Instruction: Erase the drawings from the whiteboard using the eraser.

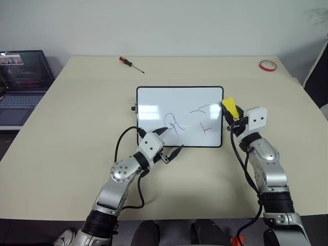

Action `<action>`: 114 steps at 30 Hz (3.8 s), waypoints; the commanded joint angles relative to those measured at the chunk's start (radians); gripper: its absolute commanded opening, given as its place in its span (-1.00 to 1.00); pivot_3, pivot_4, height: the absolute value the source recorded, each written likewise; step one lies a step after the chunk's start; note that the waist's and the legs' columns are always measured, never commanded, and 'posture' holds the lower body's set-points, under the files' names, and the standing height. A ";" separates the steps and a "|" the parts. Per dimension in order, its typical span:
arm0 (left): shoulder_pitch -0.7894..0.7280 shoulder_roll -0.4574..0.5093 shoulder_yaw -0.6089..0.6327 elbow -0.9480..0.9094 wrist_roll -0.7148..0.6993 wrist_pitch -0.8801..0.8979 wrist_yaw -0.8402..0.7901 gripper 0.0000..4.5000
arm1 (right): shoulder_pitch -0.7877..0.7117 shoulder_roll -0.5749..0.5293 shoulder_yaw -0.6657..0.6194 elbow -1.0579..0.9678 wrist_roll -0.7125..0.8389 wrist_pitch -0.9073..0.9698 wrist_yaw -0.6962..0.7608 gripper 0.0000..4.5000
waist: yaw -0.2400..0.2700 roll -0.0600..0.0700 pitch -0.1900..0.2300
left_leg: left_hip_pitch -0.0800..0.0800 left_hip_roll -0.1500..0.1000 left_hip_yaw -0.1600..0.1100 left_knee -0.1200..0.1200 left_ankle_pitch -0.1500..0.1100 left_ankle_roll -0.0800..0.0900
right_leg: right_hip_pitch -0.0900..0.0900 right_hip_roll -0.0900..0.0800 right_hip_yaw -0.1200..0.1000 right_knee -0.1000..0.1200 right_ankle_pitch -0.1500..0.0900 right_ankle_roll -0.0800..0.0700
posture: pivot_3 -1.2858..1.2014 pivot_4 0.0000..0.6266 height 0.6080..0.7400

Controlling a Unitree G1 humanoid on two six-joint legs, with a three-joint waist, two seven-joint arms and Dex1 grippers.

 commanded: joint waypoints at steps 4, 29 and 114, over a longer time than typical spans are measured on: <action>-0.024 -0.011 0.001 -0.031 0.011 -0.012 0.017 1.00 | -0.033 0.011 0.019 -0.001 -0.013 -0.064 0.001 -0.45 | 0.000 0.000 0.000 | 0.000 0.000 0.000 0.000 0.000 0.000 | 0.000 0.000 0.000 0.000 0.000 0.000 | 0.03 -0.52 1.00; -0.015 -0.029 -0.006 -0.045 0.026 -0.013 0.032 1.00 | -0.004 0.001 0.174 0.006 -0.105 -0.094 0.087 -0.45 | -0.002 0.000 0.000 | 0.001 0.000 0.000 0.001 0.000 0.000 | 0.000 0.000 0.000 0.002 0.000 0.000 | 0.03 -0.52 1.00; -0.039 -0.068 -0.019 0.009 0.041 -0.050 0.054 1.00 | -0.103 -0.060 0.259 -0.009 -0.280 0.034 0.110 -0.45 | -0.001 0.000 0.000 | 0.000 0.000 -0.001 0.003 0.000 0.000 | 0.000 0.000 -0.001 0.002 0.000 0.000 | 0.03 -0.52 1.00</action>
